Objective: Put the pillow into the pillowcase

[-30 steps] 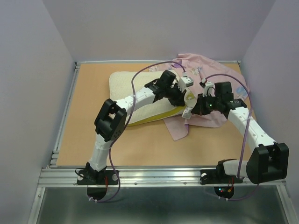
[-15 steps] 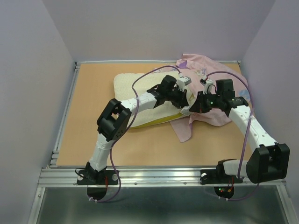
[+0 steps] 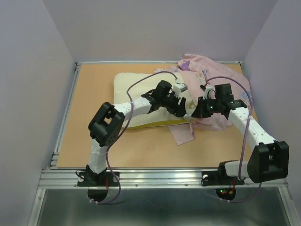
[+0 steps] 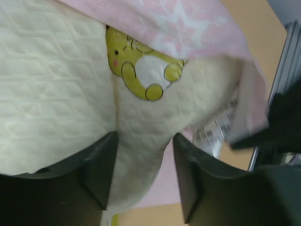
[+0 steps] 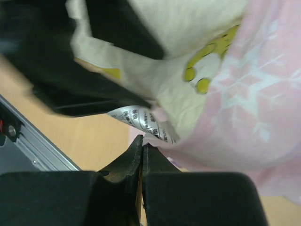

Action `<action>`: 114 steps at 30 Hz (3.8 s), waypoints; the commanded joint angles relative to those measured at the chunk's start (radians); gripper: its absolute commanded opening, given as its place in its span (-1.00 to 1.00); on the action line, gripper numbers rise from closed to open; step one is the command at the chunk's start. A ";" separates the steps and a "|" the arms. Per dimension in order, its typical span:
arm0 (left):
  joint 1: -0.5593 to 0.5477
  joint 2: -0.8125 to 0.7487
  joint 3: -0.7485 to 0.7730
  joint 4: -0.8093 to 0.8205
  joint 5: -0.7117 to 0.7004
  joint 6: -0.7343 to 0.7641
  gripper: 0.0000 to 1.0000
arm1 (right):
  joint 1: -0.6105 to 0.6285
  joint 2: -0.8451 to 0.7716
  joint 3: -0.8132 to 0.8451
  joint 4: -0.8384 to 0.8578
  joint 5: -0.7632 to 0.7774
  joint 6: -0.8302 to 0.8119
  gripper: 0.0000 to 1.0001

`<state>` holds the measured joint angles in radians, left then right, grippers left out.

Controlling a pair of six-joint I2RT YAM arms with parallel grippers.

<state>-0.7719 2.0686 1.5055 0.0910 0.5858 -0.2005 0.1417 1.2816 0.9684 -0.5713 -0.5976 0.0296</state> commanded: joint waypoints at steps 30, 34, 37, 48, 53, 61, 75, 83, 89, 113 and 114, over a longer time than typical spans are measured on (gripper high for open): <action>-0.086 -0.199 -0.222 0.214 -0.136 0.597 0.51 | 0.012 0.032 -0.063 0.024 0.125 -0.033 -0.99; -0.095 -0.154 -0.180 0.226 -0.115 0.561 0.91 | 0.012 0.027 -0.063 0.022 0.099 -0.034 -0.99; -0.105 -0.156 -0.200 0.245 -0.122 0.591 0.96 | 0.010 0.024 -0.060 0.021 0.101 -0.034 -0.99; -0.067 -0.031 -0.084 0.228 -0.240 0.530 -0.50 | 0.012 -0.044 -0.028 -0.054 0.094 -0.057 -0.99; 0.005 -0.065 -0.021 0.254 -0.054 0.213 -1.00 | 0.010 -0.044 -0.002 -0.081 0.033 -0.077 -0.99; -0.084 -0.055 0.068 0.239 -0.130 0.069 -1.00 | 0.015 -0.019 0.125 -0.052 -0.185 0.035 -0.99; -0.004 0.125 0.029 0.127 -0.123 -0.148 -0.21 | 0.013 -0.074 0.044 -0.044 -0.052 0.127 -0.92; 0.029 -0.163 -0.200 0.072 0.120 0.144 0.60 | 0.004 -0.039 0.078 -0.048 0.123 0.061 0.14; 0.046 -0.391 -0.238 -0.151 0.027 0.395 0.88 | 0.002 0.066 0.194 -0.045 0.206 -0.064 0.15; 0.203 -0.143 -0.157 -0.114 -0.136 0.452 -0.10 | 0.154 0.406 0.369 0.096 0.073 -0.002 -0.99; 0.201 -0.151 -0.171 -0.096 -0.121 0.431 -0.20 | 0.156 0.423 0.409 0.105 0.053 0.012 -0.99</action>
<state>-0.5541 1.9583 1.3796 -0.0414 0.3599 0.3077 0.2592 1.6627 1.2484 -0.5812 -0.4149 -0.0177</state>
